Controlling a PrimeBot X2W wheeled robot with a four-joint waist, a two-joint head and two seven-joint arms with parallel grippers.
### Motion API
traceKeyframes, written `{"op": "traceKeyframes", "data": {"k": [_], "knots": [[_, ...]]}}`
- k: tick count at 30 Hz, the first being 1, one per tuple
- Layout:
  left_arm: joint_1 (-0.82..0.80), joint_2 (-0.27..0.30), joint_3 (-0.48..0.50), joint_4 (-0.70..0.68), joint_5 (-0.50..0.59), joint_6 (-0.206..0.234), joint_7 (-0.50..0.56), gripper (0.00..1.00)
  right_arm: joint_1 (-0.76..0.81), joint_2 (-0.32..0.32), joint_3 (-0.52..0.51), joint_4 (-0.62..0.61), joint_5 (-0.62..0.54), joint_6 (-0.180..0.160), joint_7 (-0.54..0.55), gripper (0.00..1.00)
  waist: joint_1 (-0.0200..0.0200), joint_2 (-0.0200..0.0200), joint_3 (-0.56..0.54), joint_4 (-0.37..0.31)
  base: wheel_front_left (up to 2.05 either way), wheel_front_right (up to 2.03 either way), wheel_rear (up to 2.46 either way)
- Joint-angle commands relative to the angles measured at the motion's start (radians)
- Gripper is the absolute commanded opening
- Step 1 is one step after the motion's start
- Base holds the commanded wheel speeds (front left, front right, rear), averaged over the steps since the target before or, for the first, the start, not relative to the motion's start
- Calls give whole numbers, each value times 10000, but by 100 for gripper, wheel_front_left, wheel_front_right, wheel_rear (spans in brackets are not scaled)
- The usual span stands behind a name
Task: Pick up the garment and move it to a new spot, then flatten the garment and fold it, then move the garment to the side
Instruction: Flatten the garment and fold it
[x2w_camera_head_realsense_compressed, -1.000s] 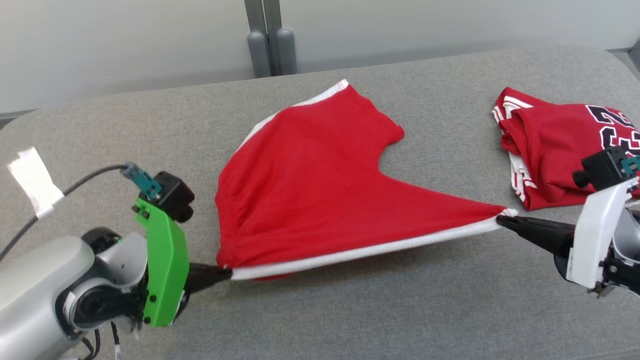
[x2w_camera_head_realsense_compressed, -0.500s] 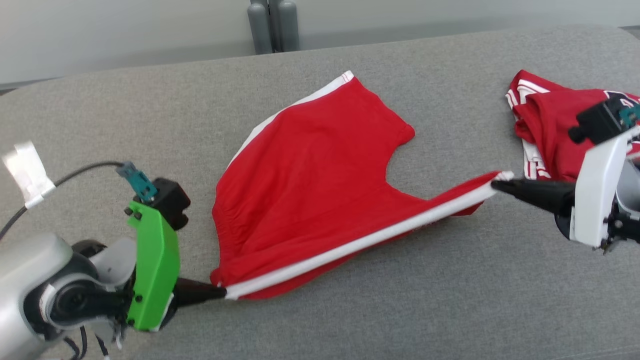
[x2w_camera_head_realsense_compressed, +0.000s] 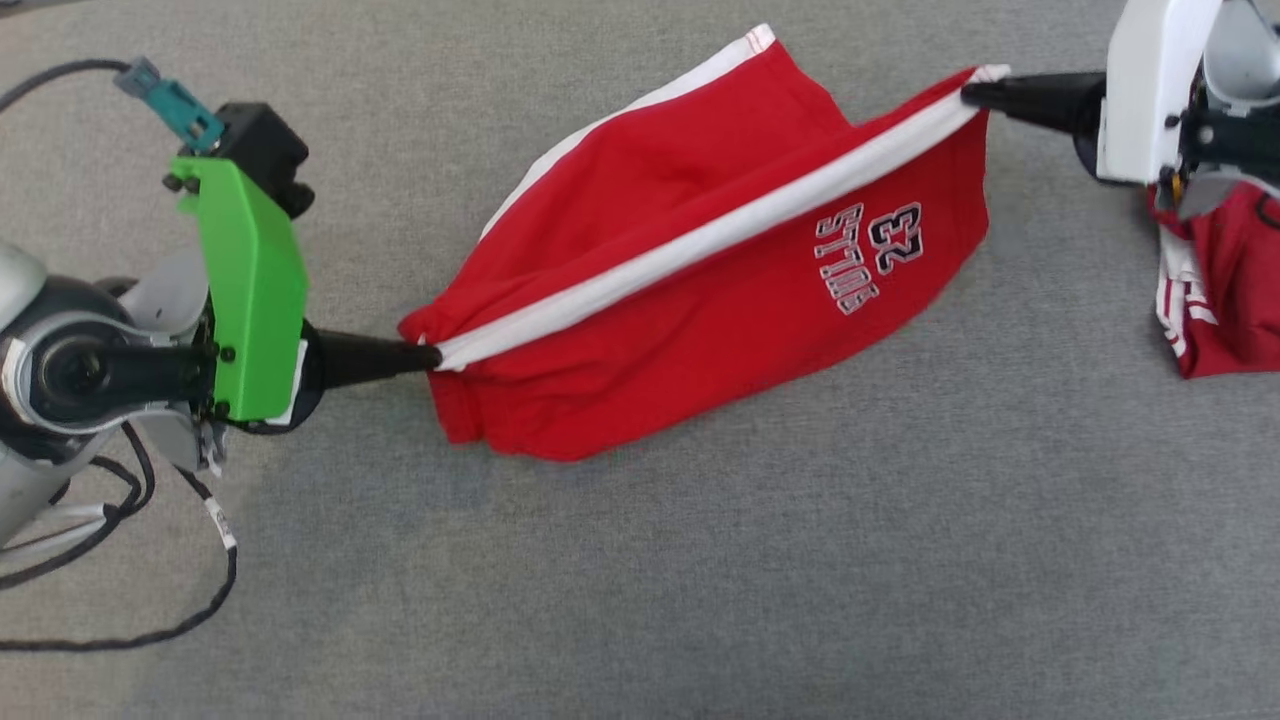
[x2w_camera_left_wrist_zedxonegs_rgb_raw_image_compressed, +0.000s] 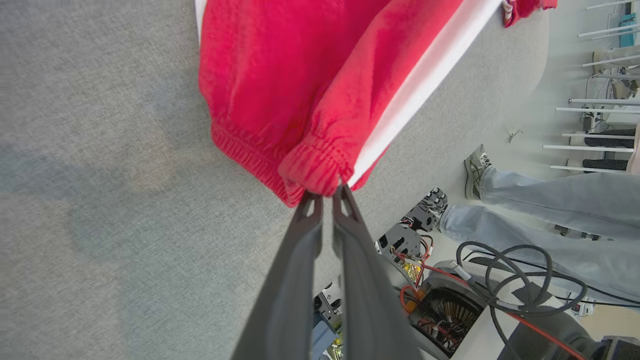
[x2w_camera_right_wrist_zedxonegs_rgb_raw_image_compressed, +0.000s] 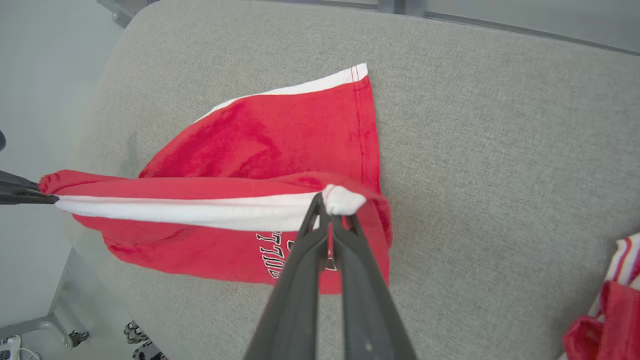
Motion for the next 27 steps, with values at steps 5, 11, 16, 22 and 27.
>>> {"op": "traceKeyframes", "data": {"k": [5,11,16,22,27], "knots": [[-678,-471,270,634,-92,-53,96,0,-1007,659,-222,1241,-433,-9,-65,0,1,0,1146,895,0,0,0],[-990,-899,597,1338,-263,-174,-121,0,-1615,1332,-225,2321,-727,-9,-26,0,1,0,1782,1232,0,0,0],[-1112,-1259,667,1922,-216,-385,-244,0,-1831,1744,-186,3041,-899,-9,-126,0,1,0,2094,1404,0,0,0],[-1226,-1509,598,2321,79,-616,-335,84,-1911,2053,-136,3454,-1040,-6,-325,100,1,0,2156,1502,0,0,0],[-1256,-1622,589,2590,289,-795,-477,100,-1694,2235,-59,3437,-1028,-4,-443,100,1,0,1990,1466,0,0,0]]}}
